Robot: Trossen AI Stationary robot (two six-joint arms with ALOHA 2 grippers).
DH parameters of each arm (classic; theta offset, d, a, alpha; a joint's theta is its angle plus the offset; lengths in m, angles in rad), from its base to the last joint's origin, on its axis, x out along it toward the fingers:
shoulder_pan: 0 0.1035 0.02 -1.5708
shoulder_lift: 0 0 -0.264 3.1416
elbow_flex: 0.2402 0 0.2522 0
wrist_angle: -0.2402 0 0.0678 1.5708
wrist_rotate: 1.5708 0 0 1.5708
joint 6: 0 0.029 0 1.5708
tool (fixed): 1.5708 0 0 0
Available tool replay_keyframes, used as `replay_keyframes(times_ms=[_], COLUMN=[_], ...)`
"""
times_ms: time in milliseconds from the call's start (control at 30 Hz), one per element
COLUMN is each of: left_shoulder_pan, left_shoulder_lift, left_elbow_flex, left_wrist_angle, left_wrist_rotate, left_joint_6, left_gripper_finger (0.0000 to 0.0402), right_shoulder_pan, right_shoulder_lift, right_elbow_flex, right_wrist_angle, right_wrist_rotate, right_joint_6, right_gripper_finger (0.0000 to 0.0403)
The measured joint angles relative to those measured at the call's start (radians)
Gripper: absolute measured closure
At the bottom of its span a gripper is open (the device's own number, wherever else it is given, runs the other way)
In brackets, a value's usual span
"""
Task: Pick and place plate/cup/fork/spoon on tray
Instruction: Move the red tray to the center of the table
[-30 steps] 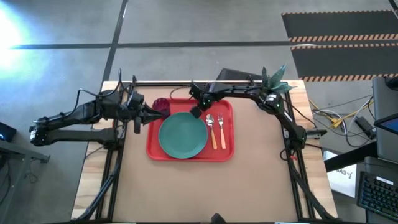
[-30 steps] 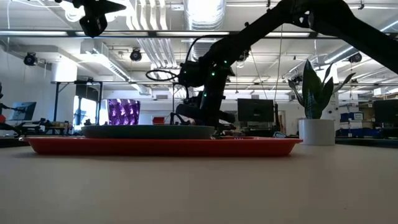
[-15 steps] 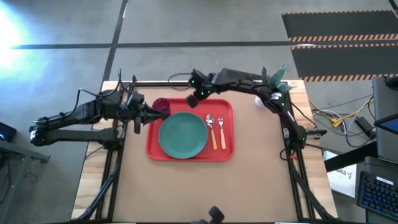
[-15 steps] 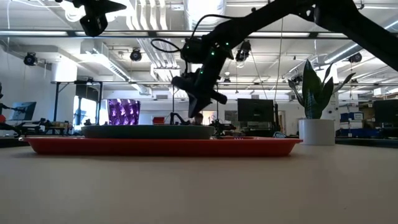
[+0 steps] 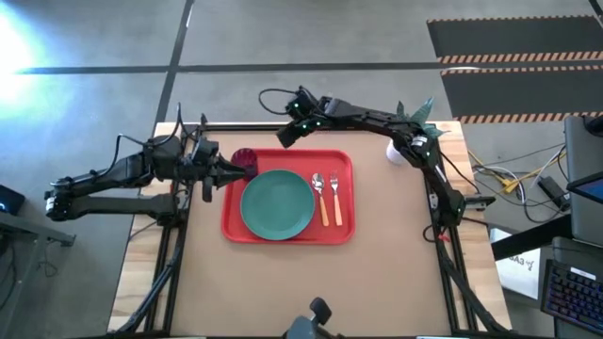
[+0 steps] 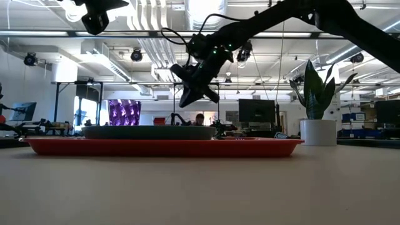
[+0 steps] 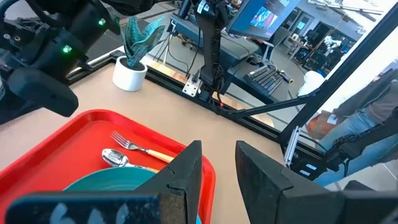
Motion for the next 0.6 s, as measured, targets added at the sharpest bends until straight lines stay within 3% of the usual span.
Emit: replay_keyframes(times_ms=[600], left_shoulder_pan=[0.000], left_shoulder_lift=[0.001], left_elbow_flex=[0.000], left_wrist_angle=[0.000], left_wrist_rotate=[0.000], left_joint_6=[0.000], left_gripper_finger=[0.0322], right_shoulder_pan=[-0.038], right_shoulder_lift=[0.001], right_elbow_flex=[0.000], right_wrist_angle=[0.003], right_wrist_rotate=[-0.035], right_joint_6=[-0.003], right_gripper_finger=[0.0394])
